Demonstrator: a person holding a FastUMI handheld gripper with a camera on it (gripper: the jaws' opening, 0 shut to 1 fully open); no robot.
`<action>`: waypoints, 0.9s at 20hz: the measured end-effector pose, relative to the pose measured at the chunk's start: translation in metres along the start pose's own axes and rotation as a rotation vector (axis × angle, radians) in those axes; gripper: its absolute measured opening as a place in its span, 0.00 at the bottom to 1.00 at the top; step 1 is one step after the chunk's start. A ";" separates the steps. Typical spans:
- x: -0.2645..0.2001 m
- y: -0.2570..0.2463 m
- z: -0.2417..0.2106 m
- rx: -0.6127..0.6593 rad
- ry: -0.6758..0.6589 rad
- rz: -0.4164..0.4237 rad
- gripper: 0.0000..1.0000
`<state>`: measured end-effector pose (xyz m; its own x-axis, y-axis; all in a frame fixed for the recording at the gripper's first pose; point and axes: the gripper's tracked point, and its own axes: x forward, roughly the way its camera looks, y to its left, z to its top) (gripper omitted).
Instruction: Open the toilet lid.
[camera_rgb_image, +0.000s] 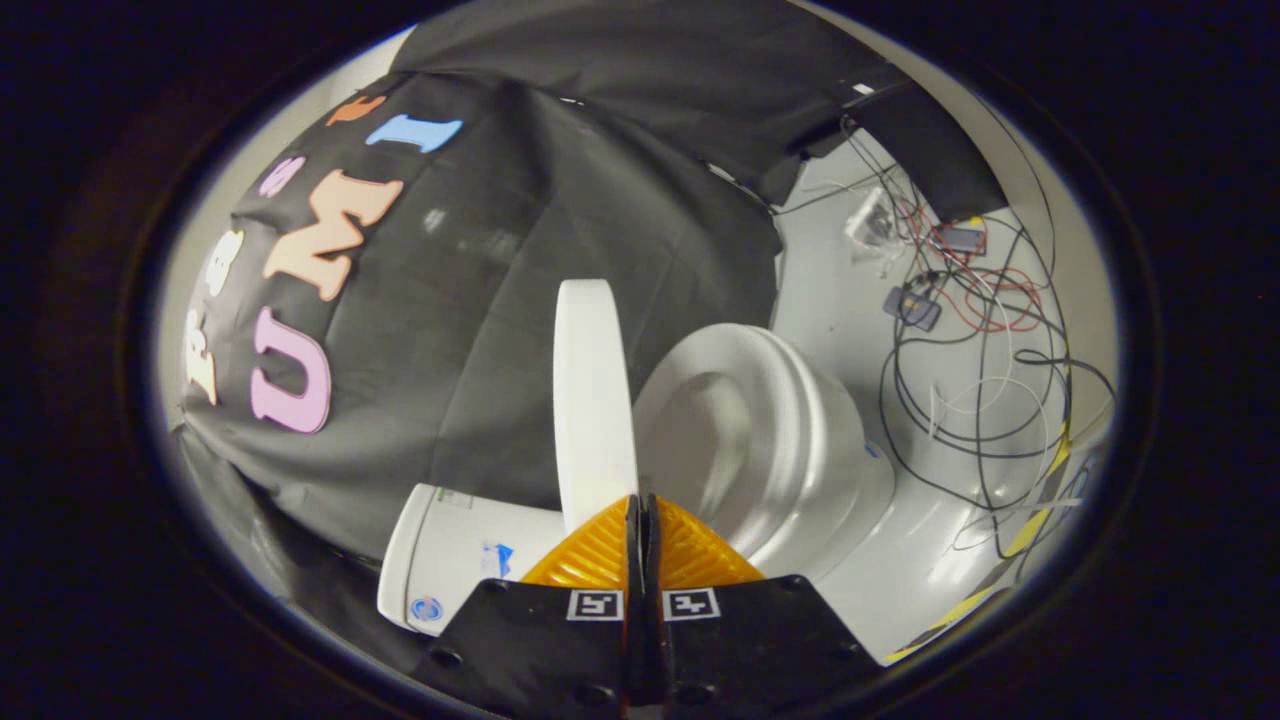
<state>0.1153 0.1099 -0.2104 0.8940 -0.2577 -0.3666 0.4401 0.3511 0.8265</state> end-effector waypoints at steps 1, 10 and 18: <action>-0.003 0.012 0.000 -0.026 -0.006 0.006 0.00; -0.015 0.084 -0.009 -0.189 -0.055 0.036 0.00; -0.018 0.113 -0.023 -0.327 -0.041 0.019 0.00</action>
<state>0.1511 0.1744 -0.1203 0.9011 -0.2818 -0.3297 0.4331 0.6246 0.6498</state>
